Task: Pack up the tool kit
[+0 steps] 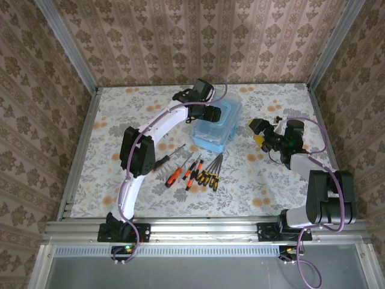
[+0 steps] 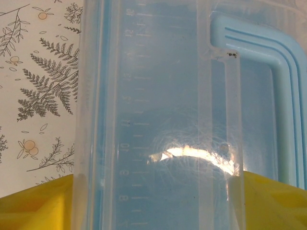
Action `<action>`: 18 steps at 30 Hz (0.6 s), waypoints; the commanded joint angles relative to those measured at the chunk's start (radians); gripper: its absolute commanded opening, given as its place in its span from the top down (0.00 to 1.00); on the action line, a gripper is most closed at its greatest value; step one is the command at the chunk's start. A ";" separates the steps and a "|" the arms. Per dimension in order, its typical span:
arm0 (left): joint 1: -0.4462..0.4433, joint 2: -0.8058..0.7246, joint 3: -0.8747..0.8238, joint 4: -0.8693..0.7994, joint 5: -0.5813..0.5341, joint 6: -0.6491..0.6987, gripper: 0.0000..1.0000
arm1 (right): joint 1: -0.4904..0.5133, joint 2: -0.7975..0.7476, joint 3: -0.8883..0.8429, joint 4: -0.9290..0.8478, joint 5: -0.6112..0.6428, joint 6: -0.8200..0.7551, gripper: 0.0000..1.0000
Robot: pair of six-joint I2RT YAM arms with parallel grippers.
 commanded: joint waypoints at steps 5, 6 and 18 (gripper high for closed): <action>-0.006 0.020 -0.034 -0.119 0.141 -0.137 0.43 | 0.064 0.037 0.094 -0.102 0.034 -0.076 0.01; -0.007 0.018 -0.040 -0.109 0.153 -0.144 0.43 | 0.071 0.046 0.106 -0.107 0.033 -0.081 0.01; -0.005 -0.044 -0.143 0.046 0.273 -0.229 0.43 | 0.109 0.112 0.221 -0.146 0.010 -0.096 0.01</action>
